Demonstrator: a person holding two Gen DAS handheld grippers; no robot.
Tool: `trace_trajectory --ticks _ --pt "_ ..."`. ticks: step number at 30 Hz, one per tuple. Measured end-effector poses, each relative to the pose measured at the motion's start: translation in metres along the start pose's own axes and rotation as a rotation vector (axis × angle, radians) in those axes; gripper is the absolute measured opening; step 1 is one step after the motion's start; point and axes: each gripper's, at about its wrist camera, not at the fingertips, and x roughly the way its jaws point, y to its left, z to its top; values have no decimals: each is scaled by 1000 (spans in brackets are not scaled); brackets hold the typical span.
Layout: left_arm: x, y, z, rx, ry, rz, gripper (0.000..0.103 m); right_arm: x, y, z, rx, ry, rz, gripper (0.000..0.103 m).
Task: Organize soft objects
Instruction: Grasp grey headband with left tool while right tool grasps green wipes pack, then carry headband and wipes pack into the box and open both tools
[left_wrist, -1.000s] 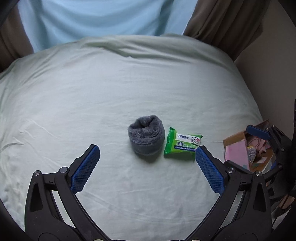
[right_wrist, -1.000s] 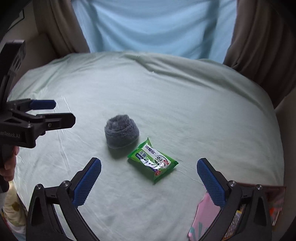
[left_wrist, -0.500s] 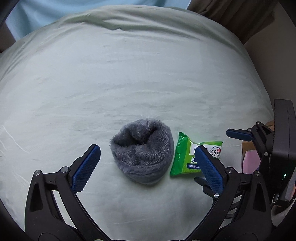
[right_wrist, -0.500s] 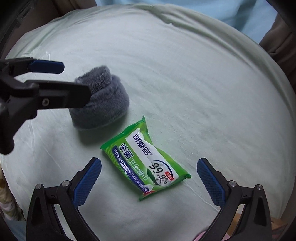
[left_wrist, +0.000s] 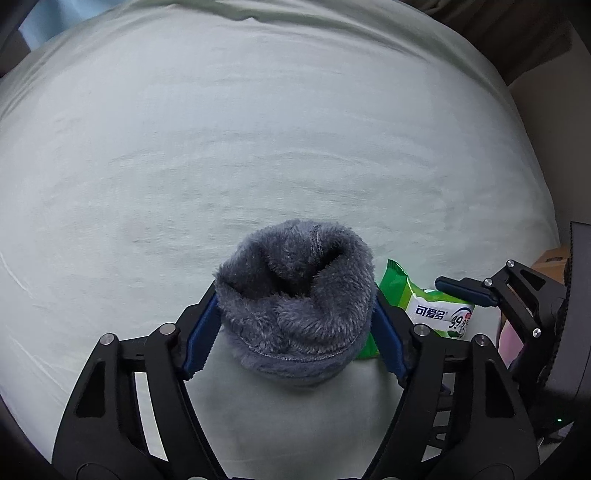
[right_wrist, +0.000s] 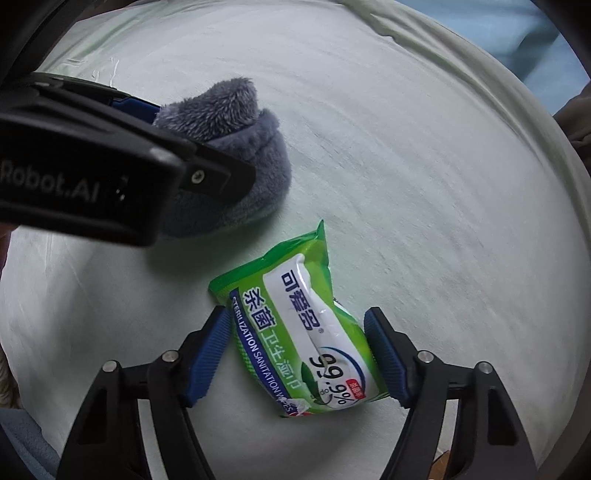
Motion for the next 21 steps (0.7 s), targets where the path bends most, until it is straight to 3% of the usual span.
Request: trace_trajectory --ticks 8,14,21 --pt "-6 -1 -2 18 -9 18 45 -6 0 -10 65 -25 6 48" --pt "-24 -4 -9 9 -29 34 41 -25 1 -26 167 -46 45 44" --pt "-78 -8 -23 11 -101 37 41 -76 1 -40 269 -122 46 44"
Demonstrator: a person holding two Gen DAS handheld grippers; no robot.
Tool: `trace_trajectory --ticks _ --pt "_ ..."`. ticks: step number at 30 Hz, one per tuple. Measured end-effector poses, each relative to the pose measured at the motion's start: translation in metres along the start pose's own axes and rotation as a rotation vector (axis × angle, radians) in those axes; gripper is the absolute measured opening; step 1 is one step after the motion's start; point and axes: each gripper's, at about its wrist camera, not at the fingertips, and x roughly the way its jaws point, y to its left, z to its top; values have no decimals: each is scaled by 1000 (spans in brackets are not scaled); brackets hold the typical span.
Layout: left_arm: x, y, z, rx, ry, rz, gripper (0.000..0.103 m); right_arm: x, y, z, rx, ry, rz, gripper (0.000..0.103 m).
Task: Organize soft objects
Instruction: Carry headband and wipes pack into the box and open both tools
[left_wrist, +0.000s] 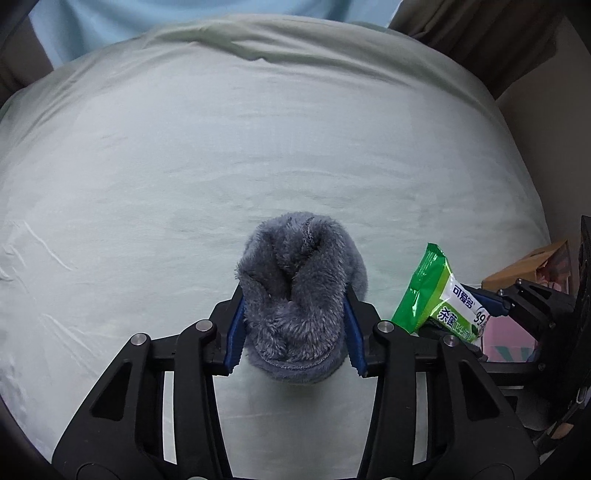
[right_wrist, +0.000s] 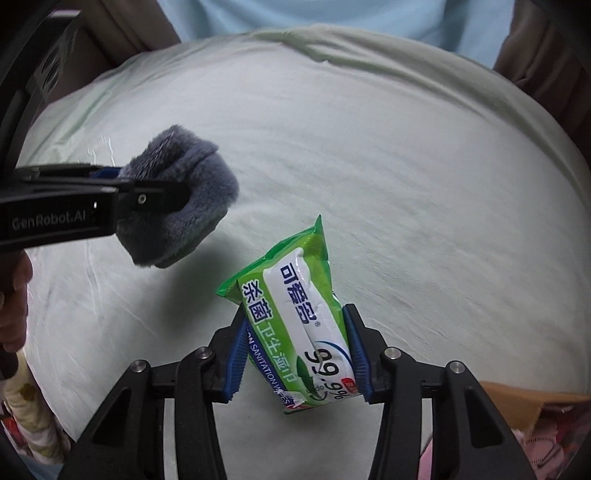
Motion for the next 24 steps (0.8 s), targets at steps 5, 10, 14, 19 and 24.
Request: trace_trajectory --ticks 5,10,14,19,24 --pt "-56 -6 -10 16 -67 5 41 -48 0 0 45 -72 -11 44" --pt "-115 -25 -18 62 -135 17 41 -114 6 -11 104 -147 -20 44" --pt "-159 -45 -27 76 -181 7 41 -167 3 -20 167 -200 -28 44" --pt "-200 -83 -39 116 -225 -2 41 -233 -21 -42 273 -270 -51 44" --pt "-217 -136 -51 140 -247 -17 41 -276 -56 -69 340 -310 -85 44"
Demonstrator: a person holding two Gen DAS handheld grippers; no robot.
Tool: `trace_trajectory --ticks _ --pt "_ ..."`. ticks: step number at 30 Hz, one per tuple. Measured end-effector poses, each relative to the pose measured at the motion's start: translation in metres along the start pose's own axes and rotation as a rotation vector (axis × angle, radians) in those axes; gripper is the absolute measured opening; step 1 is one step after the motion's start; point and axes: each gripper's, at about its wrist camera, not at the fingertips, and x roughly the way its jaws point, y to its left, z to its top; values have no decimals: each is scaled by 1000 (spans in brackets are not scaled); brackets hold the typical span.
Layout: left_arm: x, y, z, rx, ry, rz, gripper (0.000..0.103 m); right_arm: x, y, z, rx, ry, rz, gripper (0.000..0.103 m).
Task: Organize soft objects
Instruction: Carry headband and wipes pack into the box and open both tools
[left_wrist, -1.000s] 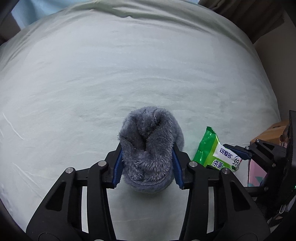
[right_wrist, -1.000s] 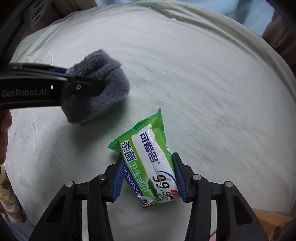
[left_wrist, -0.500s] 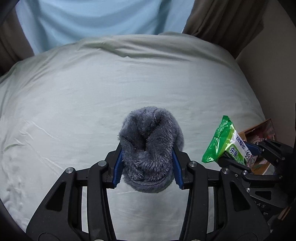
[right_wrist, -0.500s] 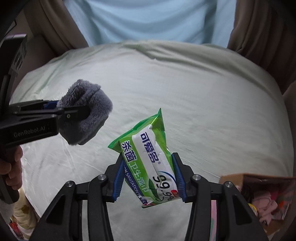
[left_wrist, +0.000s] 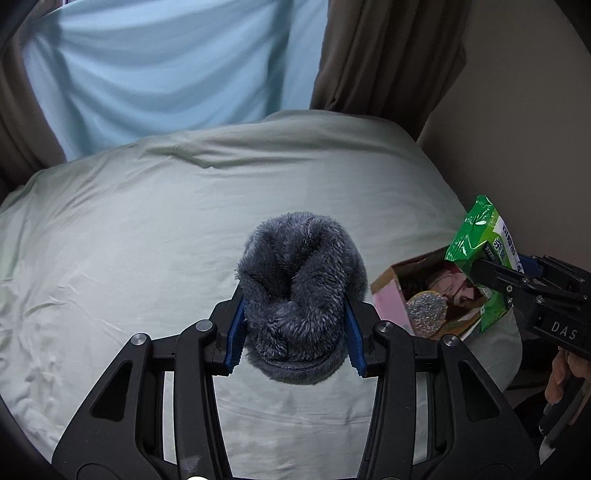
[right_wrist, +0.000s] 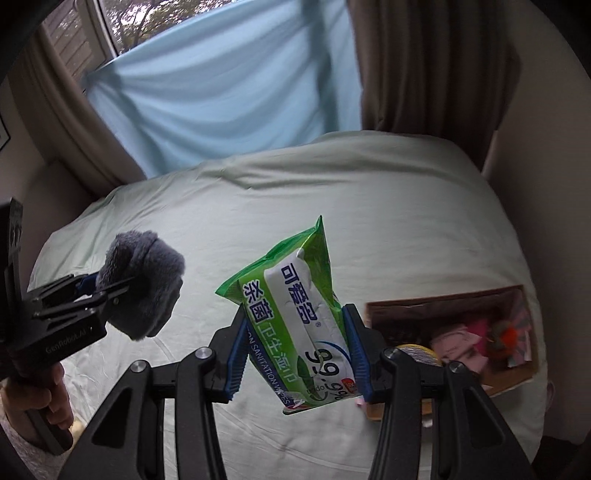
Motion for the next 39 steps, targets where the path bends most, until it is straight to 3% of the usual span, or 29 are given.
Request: trace_trajectory --ticks 10,21,31,39 --pt "10 -127 -8 -22 -3 -28 41 -49 -115 -6 15 -3 -52 44" --pt "79 -236 -22 -25 102 -22 41 -32 -228 -13 64 81 -53 44" --pt "159 -265 -32 -48 244 27 41 30 -285 -24 158 210 -24 44" --pt "208 -276 -28 -16 314 49 41 69 -303 -38 268 286 -4 44"
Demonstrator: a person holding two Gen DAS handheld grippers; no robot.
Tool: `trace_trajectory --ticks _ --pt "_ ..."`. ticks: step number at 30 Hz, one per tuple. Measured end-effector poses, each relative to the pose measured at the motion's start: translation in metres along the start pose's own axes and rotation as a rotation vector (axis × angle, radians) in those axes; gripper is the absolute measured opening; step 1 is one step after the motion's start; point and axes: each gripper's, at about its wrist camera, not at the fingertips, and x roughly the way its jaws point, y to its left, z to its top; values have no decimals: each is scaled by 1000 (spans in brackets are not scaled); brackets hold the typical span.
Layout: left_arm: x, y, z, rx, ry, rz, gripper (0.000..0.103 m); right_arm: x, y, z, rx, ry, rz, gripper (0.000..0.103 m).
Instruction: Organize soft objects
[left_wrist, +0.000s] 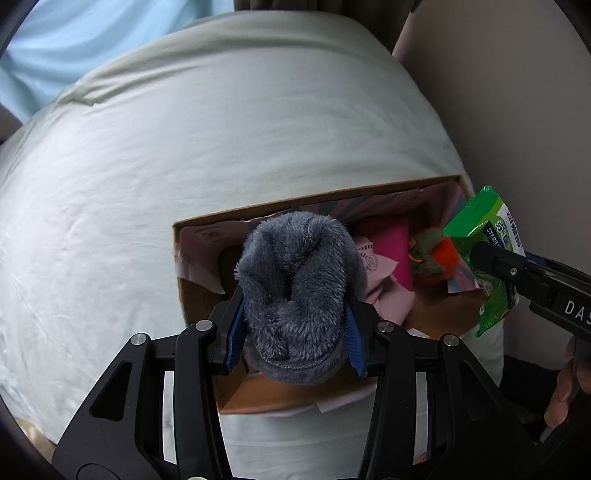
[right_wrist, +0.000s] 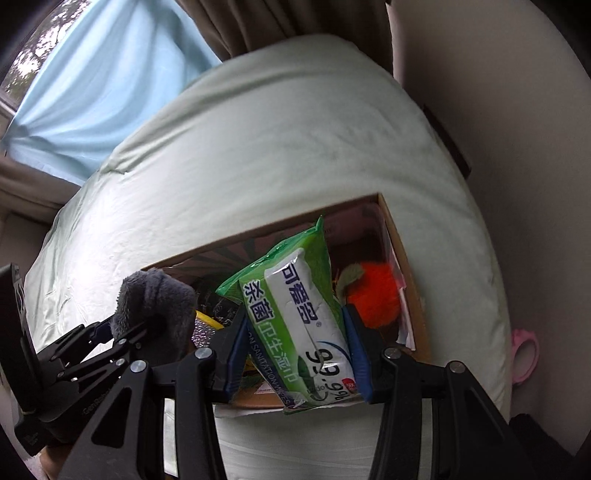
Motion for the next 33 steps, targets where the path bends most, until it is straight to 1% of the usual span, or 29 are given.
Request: trace_trajectory --ticks 3,4,5,6,7,8,9,10,11,14,22,25,29,33 --pt "6 -6 4 21 8 21 44 9 -4 3 29 15 3 45" --pt "6 -6 4 27 6 28 53 13 -6 5 41 22 8 45" --pt "6 -6 5 35 5 26 72 16 -7 6 51 32 13 46" --pt "7 -6 5 44 11 20 84 19 -8 6 59 40 16 47" --pt "8 -6 5 53 23 21 103 22 -9 8 66 50 19 51" --pt "8 -6 4 62 24 28 103 25 -9 8 69 61 22 63" --pt "7 -7 2 75 29 35 103 27 -9 9 69 71 22 71" --pt "7 -6 0 87 37 45 103 28 -8 9 66 71 20 89" --pt "8 -7 -1 96 40 56 103 26 -7 8 57 57 10 97" --pt "6 -5 -6 118 40 71 103 23 -3 6 22 35 -36 97" --pt "-14 5 -7 106 17 44 103 11 6 7 11 5 -37 97" --pt "-24 11 -7 100 9 24 103 -2 15 7 -8 -26 -40 97" --pt "-53 23 -12 92 -33 0 103 -30 37 3 -50 -75 -40 97" --pt "-97 39 -21 91 -97 -4 103 -64 65 -3 -101 -125 -62 97"
